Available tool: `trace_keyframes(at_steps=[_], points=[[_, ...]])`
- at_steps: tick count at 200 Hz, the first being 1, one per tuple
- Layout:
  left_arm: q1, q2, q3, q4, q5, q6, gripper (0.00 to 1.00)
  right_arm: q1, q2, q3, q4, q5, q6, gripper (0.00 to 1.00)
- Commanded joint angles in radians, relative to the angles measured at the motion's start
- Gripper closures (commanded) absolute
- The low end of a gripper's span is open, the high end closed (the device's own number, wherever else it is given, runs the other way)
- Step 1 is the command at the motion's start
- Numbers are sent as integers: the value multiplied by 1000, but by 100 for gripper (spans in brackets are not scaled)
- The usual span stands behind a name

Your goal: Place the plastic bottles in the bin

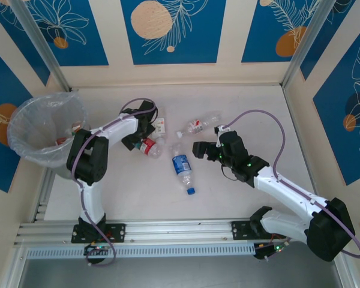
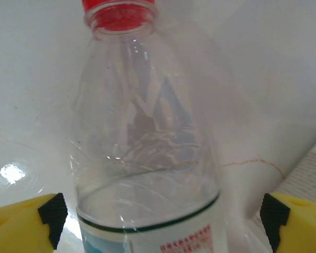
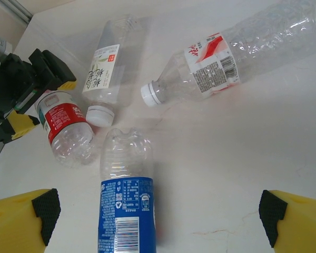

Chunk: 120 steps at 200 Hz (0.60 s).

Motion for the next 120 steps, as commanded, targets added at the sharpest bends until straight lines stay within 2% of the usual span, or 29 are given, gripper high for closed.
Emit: trace_keyframes(at_steps=[1,26,58,120], points=[[11,16,-22,13,-14,-26,8,-4,-13,-3,-1,25,1,0],[15,26,-36,35,-4,-28,12,-5,-10,-4,0,21,3,0],[16,25,-73,85,-9,-27,23,-4,-10,-3,-2,21,7,0],[15,25,-72,140,4,127,27,-4,-7,-4,-1,22,11,0]])
